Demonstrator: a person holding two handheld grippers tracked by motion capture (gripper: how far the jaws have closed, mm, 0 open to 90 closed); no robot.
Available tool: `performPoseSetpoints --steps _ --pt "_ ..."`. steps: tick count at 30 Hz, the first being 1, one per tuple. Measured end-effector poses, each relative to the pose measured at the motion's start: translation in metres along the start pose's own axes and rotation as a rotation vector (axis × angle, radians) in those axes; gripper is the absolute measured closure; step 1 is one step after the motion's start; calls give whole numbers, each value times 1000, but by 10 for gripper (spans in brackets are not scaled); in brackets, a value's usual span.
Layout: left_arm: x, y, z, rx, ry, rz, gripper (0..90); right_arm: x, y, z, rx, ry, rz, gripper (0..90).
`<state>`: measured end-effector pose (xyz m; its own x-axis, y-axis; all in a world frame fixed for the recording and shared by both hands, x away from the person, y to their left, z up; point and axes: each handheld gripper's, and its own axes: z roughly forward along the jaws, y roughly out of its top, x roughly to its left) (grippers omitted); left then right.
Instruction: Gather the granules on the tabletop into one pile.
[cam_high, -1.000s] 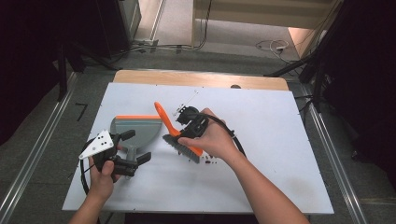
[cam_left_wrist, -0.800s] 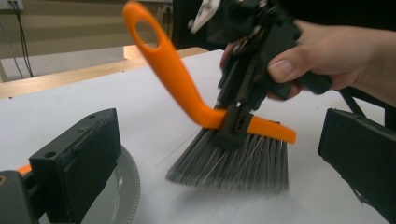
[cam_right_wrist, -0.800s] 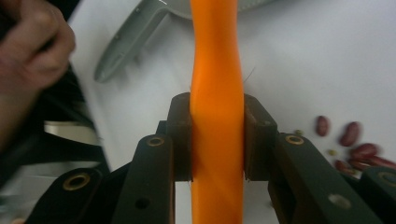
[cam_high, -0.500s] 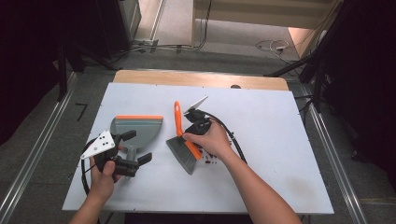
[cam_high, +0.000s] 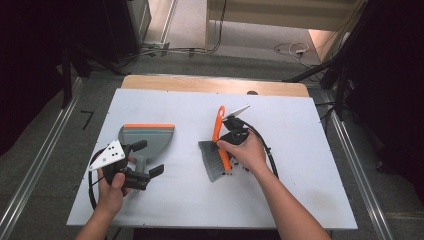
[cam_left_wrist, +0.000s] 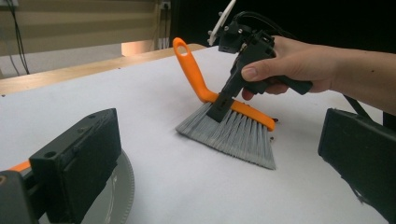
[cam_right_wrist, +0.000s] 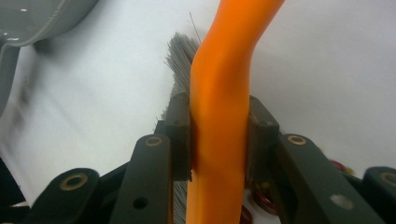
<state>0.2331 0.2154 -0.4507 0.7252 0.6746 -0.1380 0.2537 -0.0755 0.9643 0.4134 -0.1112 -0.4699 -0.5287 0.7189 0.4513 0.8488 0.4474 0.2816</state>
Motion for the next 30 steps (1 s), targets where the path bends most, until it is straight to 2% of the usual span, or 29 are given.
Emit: performPoseSetpoints --steps 4,12,24,27,28,29,30 --pt "-1 0 1 2 -1 0 0 -10 -5 -7 -8 -5 34 666" --pt "-1 0 1 3 -2 0 0 -28 -11 -20 -23 -26 67 665" --pt "-1 -1 3 8 -5 2 0 -46 -18 -34 -44 -52 91 664" --pt "-1 -1 3 10 -6 3 0 -48 -19 -36 -61 -36 74 666" --pt "-1 -1 3 10 -4 2 0 -48 -20 -37 -66 -17 75 667" --pt "-1 -2 4 11 -5 1 0 -47 -20 -41 -87 26 76 673" --pt "-1 -2 4 13 -5 1 0 -47 -20 -41 -87 26 76 673"
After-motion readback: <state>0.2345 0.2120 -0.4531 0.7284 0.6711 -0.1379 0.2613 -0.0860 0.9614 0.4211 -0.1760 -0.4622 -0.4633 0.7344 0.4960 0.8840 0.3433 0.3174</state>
